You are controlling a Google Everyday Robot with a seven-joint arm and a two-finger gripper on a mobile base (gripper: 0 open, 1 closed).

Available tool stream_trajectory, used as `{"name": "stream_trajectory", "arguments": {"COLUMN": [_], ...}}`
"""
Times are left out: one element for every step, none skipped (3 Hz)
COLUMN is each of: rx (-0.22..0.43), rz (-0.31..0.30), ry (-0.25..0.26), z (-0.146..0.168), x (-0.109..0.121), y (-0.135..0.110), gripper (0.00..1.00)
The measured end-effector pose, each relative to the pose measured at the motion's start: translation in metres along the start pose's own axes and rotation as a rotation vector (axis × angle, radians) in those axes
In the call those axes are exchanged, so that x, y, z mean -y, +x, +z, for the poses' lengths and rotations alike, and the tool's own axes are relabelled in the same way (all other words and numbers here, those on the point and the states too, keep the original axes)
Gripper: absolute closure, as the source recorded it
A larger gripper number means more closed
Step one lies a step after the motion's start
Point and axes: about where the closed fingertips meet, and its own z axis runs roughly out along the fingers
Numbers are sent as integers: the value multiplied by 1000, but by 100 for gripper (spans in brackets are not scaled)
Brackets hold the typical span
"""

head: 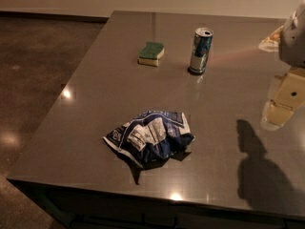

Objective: Move blue chip bag near sponge

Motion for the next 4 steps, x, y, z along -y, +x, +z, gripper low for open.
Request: {"name": "stream_trajectory", "arguments": {"rx": [0,26,99,144], "rz": [0,-23,-102,-158], "ry": [0,-25,-84,-119], "z": [0,8,31,50], "x": [0,-4,-27,-45], "y": [0,-14,-54,-77], "gripper": [0,0,0,0]}}
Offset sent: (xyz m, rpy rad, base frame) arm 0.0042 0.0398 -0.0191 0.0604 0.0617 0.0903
